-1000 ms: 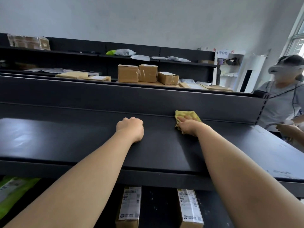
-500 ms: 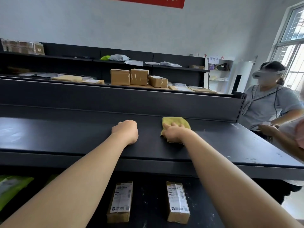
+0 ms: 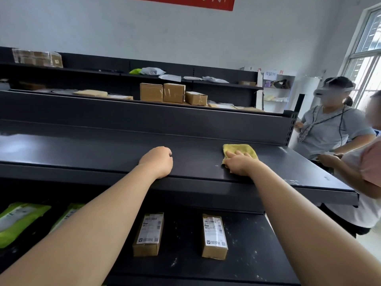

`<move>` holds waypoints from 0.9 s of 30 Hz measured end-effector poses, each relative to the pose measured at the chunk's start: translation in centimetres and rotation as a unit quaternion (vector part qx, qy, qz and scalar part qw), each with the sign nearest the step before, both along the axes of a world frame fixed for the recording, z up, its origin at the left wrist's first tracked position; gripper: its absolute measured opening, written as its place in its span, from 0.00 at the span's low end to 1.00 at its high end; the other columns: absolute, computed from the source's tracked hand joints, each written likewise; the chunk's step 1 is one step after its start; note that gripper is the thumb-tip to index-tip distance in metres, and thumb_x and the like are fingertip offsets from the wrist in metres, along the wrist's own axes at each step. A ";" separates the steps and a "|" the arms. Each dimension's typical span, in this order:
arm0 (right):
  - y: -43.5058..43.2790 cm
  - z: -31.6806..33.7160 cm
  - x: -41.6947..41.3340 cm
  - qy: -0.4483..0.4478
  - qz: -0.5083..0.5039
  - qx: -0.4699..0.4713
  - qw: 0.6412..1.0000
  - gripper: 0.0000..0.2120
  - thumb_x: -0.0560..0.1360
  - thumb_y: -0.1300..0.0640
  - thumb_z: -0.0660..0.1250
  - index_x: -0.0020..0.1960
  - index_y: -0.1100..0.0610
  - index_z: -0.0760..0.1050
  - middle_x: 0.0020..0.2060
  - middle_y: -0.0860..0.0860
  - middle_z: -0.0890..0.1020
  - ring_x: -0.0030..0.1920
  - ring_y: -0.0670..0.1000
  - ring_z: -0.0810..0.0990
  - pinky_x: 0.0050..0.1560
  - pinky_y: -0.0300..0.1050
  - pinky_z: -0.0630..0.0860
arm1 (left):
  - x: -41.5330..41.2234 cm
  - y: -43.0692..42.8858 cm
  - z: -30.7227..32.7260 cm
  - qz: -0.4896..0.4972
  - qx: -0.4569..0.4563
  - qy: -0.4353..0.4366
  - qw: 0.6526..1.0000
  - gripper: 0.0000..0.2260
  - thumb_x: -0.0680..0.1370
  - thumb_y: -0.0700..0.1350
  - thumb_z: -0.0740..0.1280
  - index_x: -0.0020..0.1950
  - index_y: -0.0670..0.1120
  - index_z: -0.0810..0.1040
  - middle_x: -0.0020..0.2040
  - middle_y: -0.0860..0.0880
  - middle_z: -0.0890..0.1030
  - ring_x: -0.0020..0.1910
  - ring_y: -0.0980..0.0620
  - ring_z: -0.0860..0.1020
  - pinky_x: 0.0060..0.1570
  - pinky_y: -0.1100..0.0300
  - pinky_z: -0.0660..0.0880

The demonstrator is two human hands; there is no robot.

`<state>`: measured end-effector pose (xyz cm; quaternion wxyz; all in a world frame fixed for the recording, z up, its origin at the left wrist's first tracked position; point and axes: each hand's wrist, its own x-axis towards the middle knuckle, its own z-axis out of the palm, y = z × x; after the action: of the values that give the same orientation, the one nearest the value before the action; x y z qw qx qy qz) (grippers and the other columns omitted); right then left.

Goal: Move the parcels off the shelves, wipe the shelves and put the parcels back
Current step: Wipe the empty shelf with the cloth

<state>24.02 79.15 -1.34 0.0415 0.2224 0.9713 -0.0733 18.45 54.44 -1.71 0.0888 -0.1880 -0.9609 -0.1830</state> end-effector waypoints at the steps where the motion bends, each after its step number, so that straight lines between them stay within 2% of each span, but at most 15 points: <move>1: -0.9 0.0 0.1 0.002 0.010 -0.001 1.000 0.26 0.80 0.45 0.47 0.78 0.42 0.47 0.78 0.48 0.44 0.77 0.57 0.41 0.74 0.63 0.42 | 0.1 -0.3 -0.1 -0.003 0.009 -0.004 1.000 0.14 0.81 0.43 0.55 0.61 0.46 0.76 0.56 0.48 0.79 0.51 0.47 0.77 0.46 0.56 0.74; 5: -6.3 0.1 -0.5 0.007 0.075 0.001 0.997 0.26 0.81 0.47 0.47 0.78 0.42 0.47 0.78 0.49 0.45 0.77 0.57 0.41 0.74 0.63 0.43 | 0.8 -1.3 -0.2 -0.014 0.026 -0.014 0.999 0.11 0.80 0.43 0.55 0.55 0.45 0.77 0.51 0.47 0.79 0.47 0.46 0.78 0.41 0.57 0.72; 9: -11.1 -0.3 -0.3 0.030 0.152 0.024 0.988 0.24 0.81 0.50 0.46 0.77 0.44 0.50 0.78 0.50 0.48 0.78 0.57 0.44 0.74 0.62 0.46 | 1.4 -2.4 0.4 -0.018 0.015 -0.020 1.000 0.14 0.80 0.40 0.56 0.62 0.45 0.76 0.59 0.47 0.77 0.54 0.46 0.77 0.51 0.55 0.75; 11: -11.3 -0.5 0.7 0.058 0.173 0.033 0.983 0.23 0.82 0.51 0.46 0.77 0.45 0.51 0.78 0.50 0.52 0.77 0.55 0.49 0.74 0.59 0.50 | 1.6 -2.9 0.7 -0.022 0.002 -0.025 0.999 0.15 0.80 0.38 0.56 0.64 0.46 0.75 0.61 0.47 0.77 0.55 0.46 0.76 0.50 0.57 0.74; 13: -10.2 -0.6 1.9 0.097 0.162 0.021 0.982 0.22 0.82 0.49 0.46 0.76 0.45 0.55 0.77 0.47 0.57 0.76 0.51 0.54 0.73 0.54 0.55 | 1.7 -3.5 0.8 -0.027 -0.008 -0.028 0.999 0.14 0.79 0.37 0.56 0.58 0.44 0.77 0.54 0.45 0.78 0.47 0.47 0.76 0.40 0.59 0.72; 15: -8.6 -0.7 3.1 0.133 0.118 0.020 0.984 0.22 0.82 0.48 0.46 0.75 0.44 0.59 0.76 0.45 0.60 0.75 0.50 0.58 0.71 0.51 0.57 | 1.7 -4.4 0.9 -0.022 -0.019 -0.025 0.999 0.10 0.78 0.36 0.55 0.47 0.43 0.77 0.44 0.44 0.77 0.39 0.48 0.72 0.32 0.60 0.66; 16: -7.9 -0.9 3.7 0.149 0.090 0.028 0.984 0.22 0.82 0.47 0.45 0.74 0.44 0.62 0.75 0.45 0.62 0.74 0.50 0.60 0.70 0.52 0.58 | 1.8 -4.9 0.9 -0.017 -0.020 -0.022 0.999 0.10 0.78 0.36 0.55 0.45 0.44 0.76 0.44 0.46 0.76 0.40 0.48 0.72 0.34 0.60 0.67; 17: -7.3 -1.1 4.3 0.159 0.063 0.035 0.985 0.22 0.81 0.48 0.44 0.72 0.44 0.64 0.74 0.46 0.64 0.73 0.52 0.61 0.68 0.52 0.59 | 1.8 -5.4 0.9 -0.015 -0.021 -0.019 0.999 0.10 0.79 0.37 0.56 0.48 0.44 0.76 0.46 0.48 0.77 0.43 0.48 0.74 0.38 0.59 0.71; 19: -7.0 -1.2 4.9 0.159 0.026 0.023 0.987 0.23 0.80 0.50 0.43 0.70 0.45 0.67 0.73 0.47 0.65 0.72 0.54 0.62 0.67 0.53 0.59 | 2.0 -6.6 0.7 -0.009 -0.024 -0.016 1.000 0.12 0.80 0.40 0.55 0.58 0.44 0.77 0.54 0.48 0.78 0.52 0.47 0.76 0.50 0.54 0.75; 20: -7.2 -1.1 4.9 0.153 0.014 0.008 0.988 0.23 0.80 0.50 0.43 0.69 0.45 0.68 0.73 0.48 0.65 0.72 0.54 0.61 0.67 0.53 0.58 | 2.1 -7.2 0.6 -0.004 -0.030 -0.011 0.999 0.13 0.81 0.41 0.55 0.60 0.44 0.76 0.57 0.47 0.78 0.54 0.46 0.76 0.53 0.53 0.75; 23: -9.7 -0.5 4.3 0.138 0.014 -0.022 0.990 0.21 0.79 0.51 0.47 0.68 0.44 0.69 0.73 0.49 0.64 0.73 0.57 0.58 0.69 0.55 0.54 | 2.2 -8.9 0.4 0.012 -0.044 0.014 0.999 0.13 0.82 0.44 0.54 0.59 0.44 0.75 0.56 0.46 0.78 0.53 0.45 0.76 0.51 0.51 0.75; 27: -15.3 -0.2 2.4 0.147 0.073 -0.073 0.984 0.22 0.80 0.49 0.47 0.68 0.45 0.72 0.74 0.50 0.62 0.73 0.57 0.54 0.71 0.55 0.52 | 2.3 -10.2 -0.1 0.011 -0.011 0.008 1.000 0.12 0.82 0.42 0.54 0.53 0.42 0.76 0.52 0.45 0.77 0.46 0.45 0.77 0.40 0.55 0.71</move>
<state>26.45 63.90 -1.54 -0.0807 0.1337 0.9725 -0.1728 20.78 44.24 -1.81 0.0965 -0.1800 -0.9641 -0.1695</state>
